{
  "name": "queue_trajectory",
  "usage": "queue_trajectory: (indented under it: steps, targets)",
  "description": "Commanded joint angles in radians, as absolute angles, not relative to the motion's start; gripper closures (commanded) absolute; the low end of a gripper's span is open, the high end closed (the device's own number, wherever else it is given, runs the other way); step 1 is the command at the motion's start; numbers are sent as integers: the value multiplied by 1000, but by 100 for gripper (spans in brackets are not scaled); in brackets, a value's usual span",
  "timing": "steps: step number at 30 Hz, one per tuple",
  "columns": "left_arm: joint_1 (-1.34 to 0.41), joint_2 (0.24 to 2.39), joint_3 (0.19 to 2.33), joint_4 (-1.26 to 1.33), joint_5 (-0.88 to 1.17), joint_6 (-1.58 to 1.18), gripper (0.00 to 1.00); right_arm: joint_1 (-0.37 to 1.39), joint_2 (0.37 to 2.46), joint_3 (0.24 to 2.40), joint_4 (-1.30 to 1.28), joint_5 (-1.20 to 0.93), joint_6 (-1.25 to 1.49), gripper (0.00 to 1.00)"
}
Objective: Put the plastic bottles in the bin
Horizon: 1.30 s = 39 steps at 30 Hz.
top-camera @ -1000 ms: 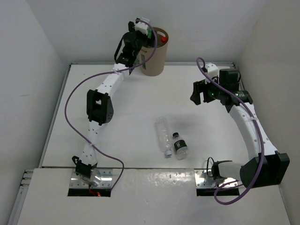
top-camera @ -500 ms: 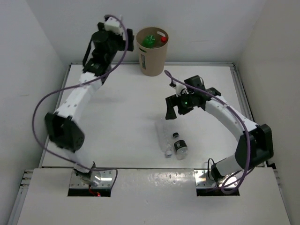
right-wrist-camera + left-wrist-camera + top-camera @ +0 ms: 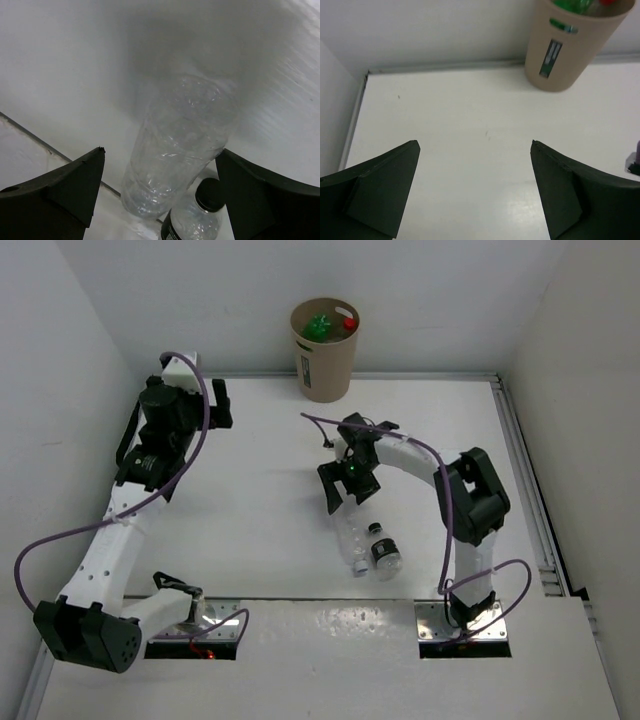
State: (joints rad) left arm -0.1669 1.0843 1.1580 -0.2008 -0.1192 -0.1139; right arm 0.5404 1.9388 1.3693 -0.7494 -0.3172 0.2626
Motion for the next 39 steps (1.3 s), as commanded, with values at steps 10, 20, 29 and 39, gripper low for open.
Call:
queue_trajectory:
  steps: [10, 20, 29, 39]
  targets:
    - [-143, 1106, 1220, -311, -124, -195, 0, 584, 2086, 1474, -742, -229, 250, 17]
    - [-133, 1115, 1210, -311, -115, -186, 0, 575, 2095, 1542, -750, -233, 207, 66]
    - [-133, 1115, 1201, -229, -17, -215, 0, 539, 2037, 2067, -830, -298, 179, 100]
    - [-143, 1133, 1126, -97, 69, -172, 0, 391, 1913, 2083, 232, -34, 207, 100]
